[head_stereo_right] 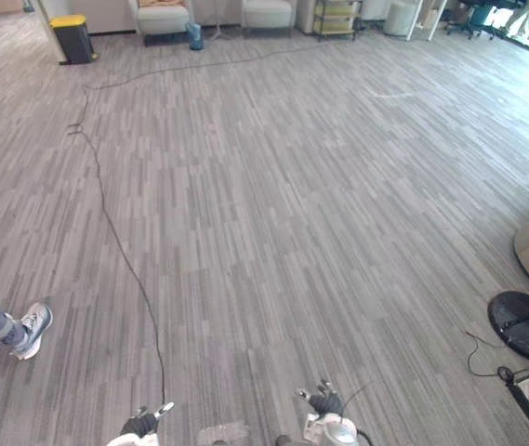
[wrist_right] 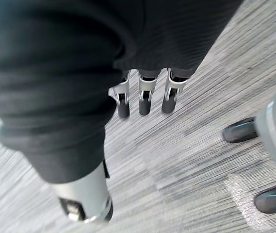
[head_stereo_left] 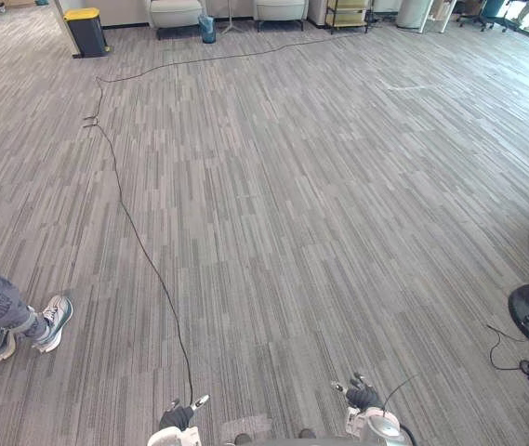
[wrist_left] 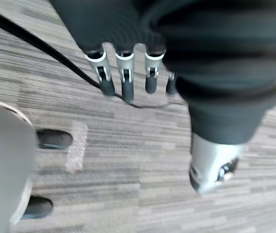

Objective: Pick up cushions and gather them together orderly.

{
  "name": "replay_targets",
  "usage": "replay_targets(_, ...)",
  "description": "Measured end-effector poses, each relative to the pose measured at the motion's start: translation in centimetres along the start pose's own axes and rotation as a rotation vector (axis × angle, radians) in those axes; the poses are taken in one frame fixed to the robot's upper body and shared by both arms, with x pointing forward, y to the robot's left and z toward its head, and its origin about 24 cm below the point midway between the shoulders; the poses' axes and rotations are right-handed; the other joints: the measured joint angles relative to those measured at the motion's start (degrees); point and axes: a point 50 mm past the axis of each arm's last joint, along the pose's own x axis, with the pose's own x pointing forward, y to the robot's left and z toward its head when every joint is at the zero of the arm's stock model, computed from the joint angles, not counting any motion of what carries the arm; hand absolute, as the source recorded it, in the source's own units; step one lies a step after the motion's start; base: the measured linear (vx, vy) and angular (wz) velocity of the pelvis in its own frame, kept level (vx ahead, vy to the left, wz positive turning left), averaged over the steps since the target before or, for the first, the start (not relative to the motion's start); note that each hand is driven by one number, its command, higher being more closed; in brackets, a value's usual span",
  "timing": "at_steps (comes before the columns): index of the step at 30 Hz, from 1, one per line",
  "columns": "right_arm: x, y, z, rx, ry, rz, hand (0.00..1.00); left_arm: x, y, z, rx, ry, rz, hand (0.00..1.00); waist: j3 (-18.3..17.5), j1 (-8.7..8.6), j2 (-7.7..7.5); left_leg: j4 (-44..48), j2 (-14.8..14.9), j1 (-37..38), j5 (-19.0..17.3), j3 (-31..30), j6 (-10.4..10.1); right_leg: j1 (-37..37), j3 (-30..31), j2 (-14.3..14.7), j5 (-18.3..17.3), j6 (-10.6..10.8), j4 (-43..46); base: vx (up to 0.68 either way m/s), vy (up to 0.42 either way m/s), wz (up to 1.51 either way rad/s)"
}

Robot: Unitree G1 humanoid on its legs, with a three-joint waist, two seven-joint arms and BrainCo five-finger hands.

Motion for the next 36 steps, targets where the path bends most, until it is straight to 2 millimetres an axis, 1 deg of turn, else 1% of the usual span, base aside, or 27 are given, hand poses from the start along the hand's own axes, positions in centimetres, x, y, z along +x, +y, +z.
replay_targets(3,0.1,-0.9,-0.4,0.060,0.034,-0.052,0.00,0.0,0.0,-0.6,-0.024,0.032,0.009,0.00,0.0,0.18,0.00,0.0,-0.1,-0.4,0.3,-1.2,0.0,0.1,-1.2,-0.1,0.0,0.0,-0.4,0.02,-0.029,0.20)
replay_targets(7,0.0,-2.3,-1.5,0.130,0.090,-0.120,0.00,0.1,-0.5,-0.5,-0.020,0.043,0.000,0.00,0.1,0.28,0.04,-0.1,-0.4,-0.4,0.4,-4.0,0.0,1.9,-4.1,-0.6,-0.1,0.0,-1.9,0.03,-0.024,0.34)
replay_targets(12,-0.1,-3.2,-2.4,0.186,0.147,-0.162,0.00,0.2,-0.9,-0.3,0.010,0.048,-0.011,0.00,0.3,0.51,0.11,-0.1,-0.7,-1.2,0.6,-5.4,0.1,1.8,-5.4,-0.7,-0.1,0.1,-2.3,0.03,-0.022,0.17)
replay_targets(20,-0.2,-3.5,-3.0,0.238,0.187,-0.186,0.00,0.4,-1.0,-0.1,0.046,0.057,-0.017,0.00,1.2,0.37,-0.06,-0.1,-0.8,-1.0,0.7,-5.5,0.2,2.5,-5.5,-0.8,-0.1,0.1,-2.3,-0.01,-0.006,0.01)
replay_targets(24,-0.3,-3.7,-3.2,0.251,0.194,-0.192,0.00,0.4,-0.8,0.0,0.063,0.055,-0.014,0.00,1.3,0.09,-0.07,-0.1,-0.8,-0.9,0.7,-5.6,0.3,2.6,-5.7,-0.9,-0.2,0.1,-2.2,-0.02,-0.010,0.01)
replay_targets(29,-0.5,-3.9,-3.7,0.260,0.205,-0.198,0.00,0.5,-1.0,0.1,0.100,0.053,-0.027,0.00,1.3,0.04,-0.09,-0.1,-1.0,-1.1,0.7,-6.1,0.3,2.7,-6.2,-1.1,-0.3,0.3,-2.5,0.01,-0.013,0.05)
replay_targets(32,-0.5,-3.9,-3.7,0.269,0.204,-0.194,0.00,0.5,-1.1,0.4,0.142,0.044,-0.037,0.00,1.4,0.05,-0.14,-0.1,-1.2,-1.1,0.7,-6.7,0.3,2.8,-6.5,-1.2,-0.4,0.4,-2.9,0.05,-0.017,0.10)
replay_targets(36,-0.4,-3.8,-3.5,0.271,0.199,-0.187,0.00,0.6,-1.2,0.5,0.147,0.042,-0.041,0.00,1.8,0.03,-0.02,-0.1,-1.3,-1.2,0.7,-6.6,0.3,2.8,-6.5,-1.2,-0.4,0.4,-3.0,0.02,-0.008,0.01)
